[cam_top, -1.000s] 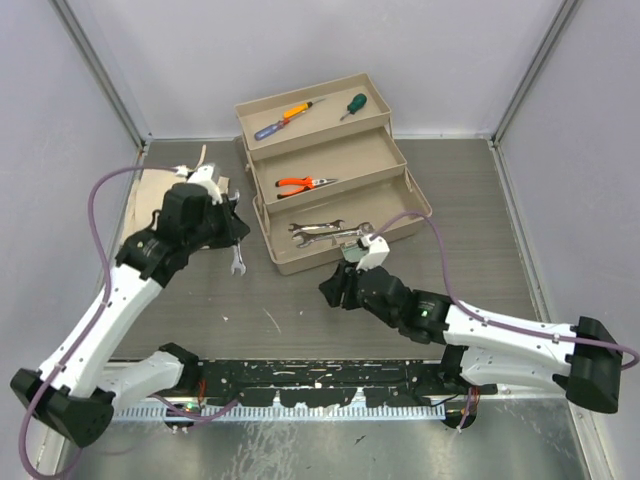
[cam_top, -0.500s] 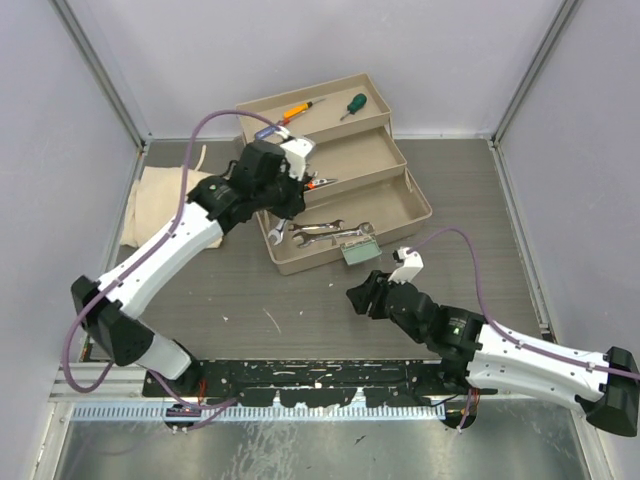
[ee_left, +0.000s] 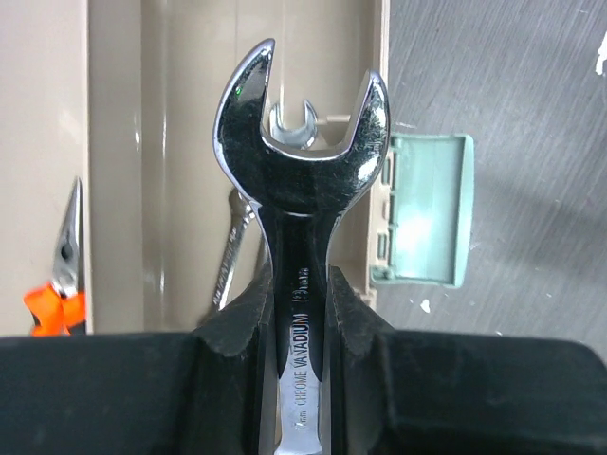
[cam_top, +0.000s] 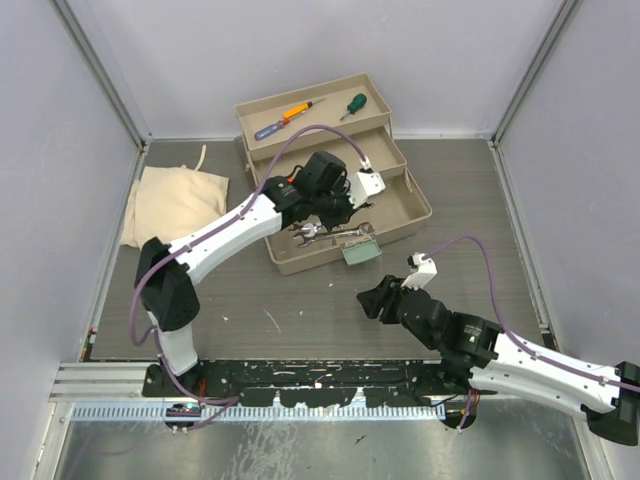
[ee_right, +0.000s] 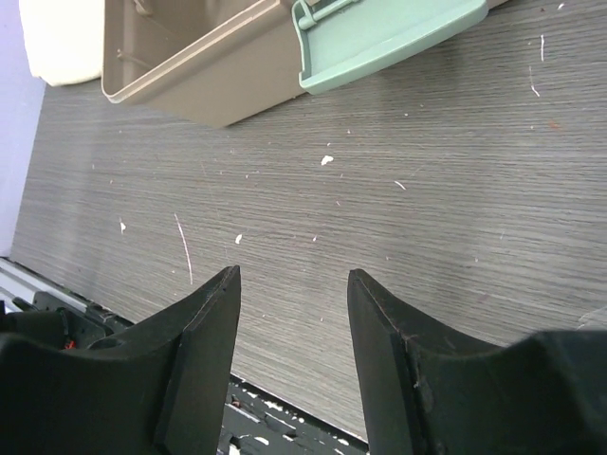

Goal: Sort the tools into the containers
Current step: Pick up the wrench from the center of the board, then place the wrench in the storage box.

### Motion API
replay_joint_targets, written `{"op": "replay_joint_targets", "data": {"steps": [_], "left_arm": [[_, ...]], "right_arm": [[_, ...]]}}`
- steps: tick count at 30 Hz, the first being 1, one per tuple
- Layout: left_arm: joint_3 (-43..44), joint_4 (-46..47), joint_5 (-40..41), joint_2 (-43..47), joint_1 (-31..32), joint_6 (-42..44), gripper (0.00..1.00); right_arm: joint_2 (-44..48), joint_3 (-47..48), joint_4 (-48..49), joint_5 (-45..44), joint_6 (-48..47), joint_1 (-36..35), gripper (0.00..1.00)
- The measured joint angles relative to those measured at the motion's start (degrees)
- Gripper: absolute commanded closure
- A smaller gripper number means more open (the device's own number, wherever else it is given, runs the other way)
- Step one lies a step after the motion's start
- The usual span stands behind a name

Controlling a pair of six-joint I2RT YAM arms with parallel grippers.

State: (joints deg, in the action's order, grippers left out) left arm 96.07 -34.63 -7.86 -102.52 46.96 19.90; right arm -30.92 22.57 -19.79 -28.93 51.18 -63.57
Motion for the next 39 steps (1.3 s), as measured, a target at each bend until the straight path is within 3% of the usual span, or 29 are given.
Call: {"op": "replay_joint_targets", "data": {"steps": [6, 14, 24, 39], "left_arm": [[10.51, -3.69, -1.95, -8.20, -0.20, 8.04, 1.00], [13.40, -6.86, -2.03, -15.34, -0.33, 15.23, 0.99], [17.51, -8.09, -0.92, -24.26, -2.23, 16.57, 0.97], [18.62, -8.04, -0.72, -28.63, -4.24, 15.02, 0.89]], "right_arm": [[4.85, -0.11, -3.76, -0.66, 1.70, 0.00, 0.46], [7.04, -0.31, -7.30, -1.18, 3.48, 0.00, 0.46], [6.82, -0.31, -9.14, -1.09, 4.52, 0.00, 0.46], [3.87, -0.31, -9.07, -1.01, 5.31, 0.00, 0.46]]}}
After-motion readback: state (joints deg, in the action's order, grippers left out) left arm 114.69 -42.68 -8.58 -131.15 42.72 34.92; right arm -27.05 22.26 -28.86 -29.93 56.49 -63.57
